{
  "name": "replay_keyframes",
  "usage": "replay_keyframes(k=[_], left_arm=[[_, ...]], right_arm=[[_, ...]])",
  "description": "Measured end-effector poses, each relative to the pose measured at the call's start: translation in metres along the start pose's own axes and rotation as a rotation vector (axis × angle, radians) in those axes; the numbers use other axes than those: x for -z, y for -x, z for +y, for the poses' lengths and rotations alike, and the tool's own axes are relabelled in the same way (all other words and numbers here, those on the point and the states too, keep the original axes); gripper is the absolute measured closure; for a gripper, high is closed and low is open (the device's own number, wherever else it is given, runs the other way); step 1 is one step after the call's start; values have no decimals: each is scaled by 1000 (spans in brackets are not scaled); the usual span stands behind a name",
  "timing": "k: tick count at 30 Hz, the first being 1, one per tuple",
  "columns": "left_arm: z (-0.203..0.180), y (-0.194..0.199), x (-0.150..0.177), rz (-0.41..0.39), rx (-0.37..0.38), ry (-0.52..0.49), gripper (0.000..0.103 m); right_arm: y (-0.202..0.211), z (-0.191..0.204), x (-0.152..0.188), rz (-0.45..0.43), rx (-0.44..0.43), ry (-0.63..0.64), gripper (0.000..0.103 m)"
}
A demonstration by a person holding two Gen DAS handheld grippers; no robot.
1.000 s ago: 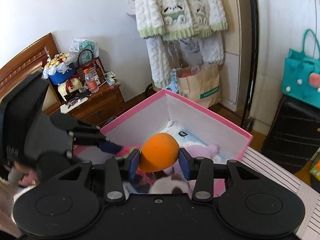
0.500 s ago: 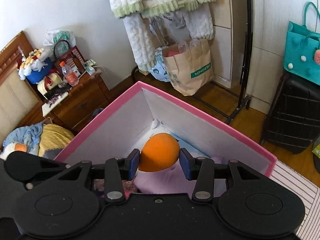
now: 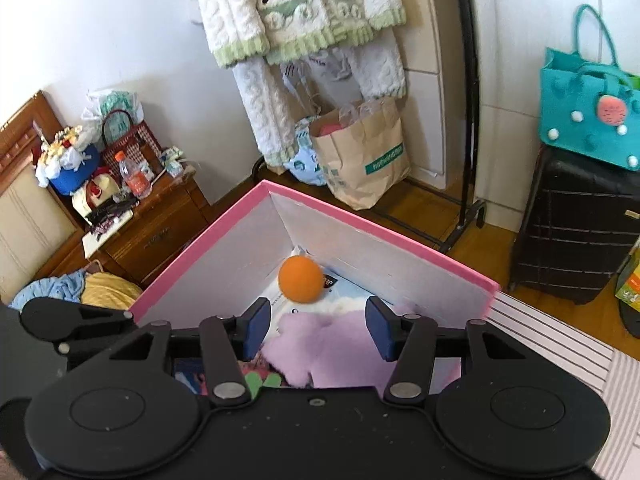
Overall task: Organize soft objects
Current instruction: 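Lower both objects into the pink box and open both tools, then withdraw both tools up and away from the pink box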
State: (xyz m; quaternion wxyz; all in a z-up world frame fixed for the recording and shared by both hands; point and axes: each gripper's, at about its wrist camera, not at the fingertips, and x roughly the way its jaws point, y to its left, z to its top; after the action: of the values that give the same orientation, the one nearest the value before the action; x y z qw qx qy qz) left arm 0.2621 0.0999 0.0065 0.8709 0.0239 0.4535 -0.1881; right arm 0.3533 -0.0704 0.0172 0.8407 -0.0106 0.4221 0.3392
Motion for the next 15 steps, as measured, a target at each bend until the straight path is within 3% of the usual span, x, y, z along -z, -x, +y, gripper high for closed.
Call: replay_keyframes(k=[15], left_arm=[[-25,62,15,-89,-77,-27,36]], right_arm=[[103,26,50,-80,60,66,35]])
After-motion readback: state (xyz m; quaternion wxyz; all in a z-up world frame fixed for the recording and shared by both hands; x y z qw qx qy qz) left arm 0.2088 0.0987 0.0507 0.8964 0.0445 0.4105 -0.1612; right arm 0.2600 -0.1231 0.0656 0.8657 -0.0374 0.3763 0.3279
